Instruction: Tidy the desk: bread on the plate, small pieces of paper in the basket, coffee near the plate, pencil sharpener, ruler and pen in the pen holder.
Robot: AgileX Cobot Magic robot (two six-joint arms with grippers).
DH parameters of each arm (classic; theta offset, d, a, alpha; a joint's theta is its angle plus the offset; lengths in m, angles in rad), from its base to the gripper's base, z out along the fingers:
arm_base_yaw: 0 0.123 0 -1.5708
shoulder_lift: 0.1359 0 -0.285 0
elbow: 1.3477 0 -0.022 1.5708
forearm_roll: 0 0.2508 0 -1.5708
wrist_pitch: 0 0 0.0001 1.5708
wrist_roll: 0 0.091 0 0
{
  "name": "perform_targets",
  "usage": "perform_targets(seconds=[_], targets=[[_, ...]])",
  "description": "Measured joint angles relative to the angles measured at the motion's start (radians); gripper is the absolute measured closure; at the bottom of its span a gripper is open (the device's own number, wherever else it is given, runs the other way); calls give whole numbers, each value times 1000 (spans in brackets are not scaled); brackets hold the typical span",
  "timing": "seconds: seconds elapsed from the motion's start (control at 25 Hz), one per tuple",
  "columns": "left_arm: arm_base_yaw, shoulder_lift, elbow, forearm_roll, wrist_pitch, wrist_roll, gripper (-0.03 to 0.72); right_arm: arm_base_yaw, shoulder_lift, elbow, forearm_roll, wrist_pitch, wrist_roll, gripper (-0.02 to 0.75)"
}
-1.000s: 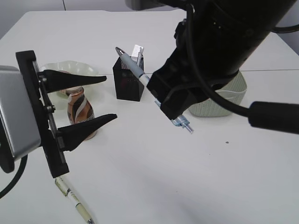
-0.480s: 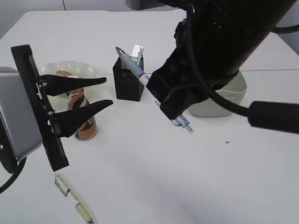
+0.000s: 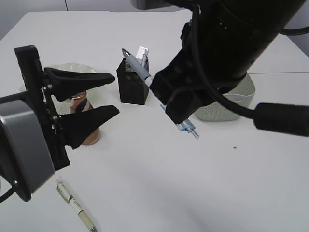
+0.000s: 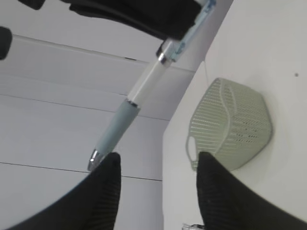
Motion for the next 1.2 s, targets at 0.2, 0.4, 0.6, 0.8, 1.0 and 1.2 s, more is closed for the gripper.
perform_targets(seconds=[0.2,0.4,0.6,0.8,1.0,1.2], targets=[[0,4,0,-75,-44,96,306,0,5,0,32,0,12,666],[0,23,0,-75,-62,126,306,0,35,0,73,0,16,666],[0,28,-8,-75,-75,135,306,0,49,0,86,0,16,666],[0,28,-24,-62,-82,135,307,0,49,0,89,-6,18,666],[-10,30,-24,-35,-61,135,307,0,49,0,100,-63,31,666],[-12,40,-24,-21,-61,135,307,0,58,0,147,-70,33,666]])
